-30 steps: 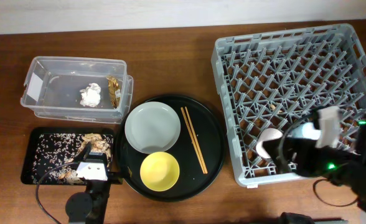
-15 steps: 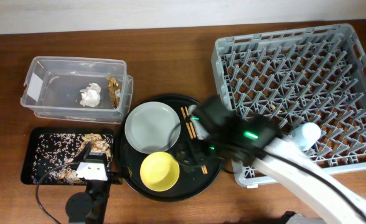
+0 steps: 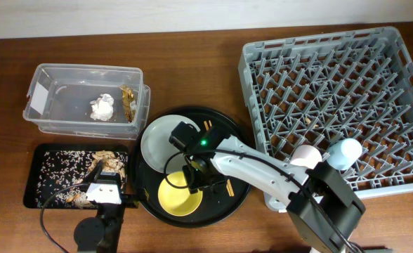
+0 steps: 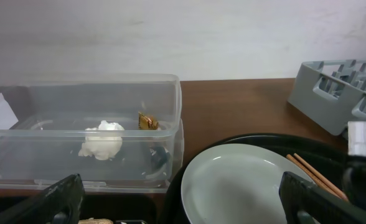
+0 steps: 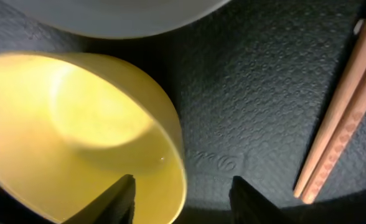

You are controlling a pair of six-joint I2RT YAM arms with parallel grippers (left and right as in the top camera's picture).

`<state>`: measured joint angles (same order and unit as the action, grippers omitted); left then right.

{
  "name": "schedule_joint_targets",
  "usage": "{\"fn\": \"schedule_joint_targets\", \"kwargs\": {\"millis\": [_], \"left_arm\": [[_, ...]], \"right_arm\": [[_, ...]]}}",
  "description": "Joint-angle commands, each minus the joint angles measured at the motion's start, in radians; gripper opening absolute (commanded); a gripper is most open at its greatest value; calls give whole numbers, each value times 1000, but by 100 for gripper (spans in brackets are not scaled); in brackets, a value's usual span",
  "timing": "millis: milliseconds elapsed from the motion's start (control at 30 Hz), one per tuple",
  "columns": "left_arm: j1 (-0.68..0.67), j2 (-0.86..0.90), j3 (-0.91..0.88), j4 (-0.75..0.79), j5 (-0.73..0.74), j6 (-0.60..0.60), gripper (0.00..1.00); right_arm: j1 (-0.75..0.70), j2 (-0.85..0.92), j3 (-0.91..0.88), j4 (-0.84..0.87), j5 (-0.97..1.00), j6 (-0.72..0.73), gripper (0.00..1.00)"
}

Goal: Sort waste into correct bins and load items into the dishwasher rack
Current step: 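Grasp the yellow bowl with the right gripper, then carry the yellow bowl into the dish rack and release it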

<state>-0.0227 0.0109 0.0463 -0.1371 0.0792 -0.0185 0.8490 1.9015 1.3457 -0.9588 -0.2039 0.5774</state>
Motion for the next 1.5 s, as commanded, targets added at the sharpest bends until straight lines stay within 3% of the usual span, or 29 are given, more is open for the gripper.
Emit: {"fn": "schedule_joint_targets", "kwargs": {"millis": [0, 100, 200, 333, 433, 533, 567, 633, 800, 1000, 1233, 1467], "left_arm": [[6, -5, -9, 3, 11, 12, 99], [6, -5, -9, 3, 11, 12, 99], [6, -5, -9, 3, 11, 12, 99], [6, -5, -9, 3, 11, 12, 99], [6, -5, -9, 3, 11, 12, 99], [6, -5, -9, 3, 11, 12, 99], [6, -5, -9, 3, 11, 12, 99], [6, -5, -9, 3, 11, 12, 99], [6, -5, -9, 3, 11, 12, 99], [6, -5, -9, 3, 11, 12, 99], [6, -5, -9, 3, 11, 12, 99], [6, -5, -9, 3, 11, 12, 99]], "right_arm": [[2, 9, -66, 51, 17, 34, 32], [4, 9, -88, 78, 13, 35, 32], [1, -11, -97, 73, 43, 41, 6], [-43, -175, -72, 4, 183, 40, 4], [-80, -365, -48, -35, 412, 2, 4], [-133, -531, -48, -43, 779, -4, 4], [-178, -584, -48, -43, 988, -4, 4], [-227, -602, -48, -43, 1129, -4, 4], [-447, -516, -49, -28, 1393, -4, 4], [-577, -309, -49, 35, 1420, -5, 4], [-541, -117, -49, 74, 1420, -92, 4], [-472, -91, -50, -10, 1396, -102, 4]]}}
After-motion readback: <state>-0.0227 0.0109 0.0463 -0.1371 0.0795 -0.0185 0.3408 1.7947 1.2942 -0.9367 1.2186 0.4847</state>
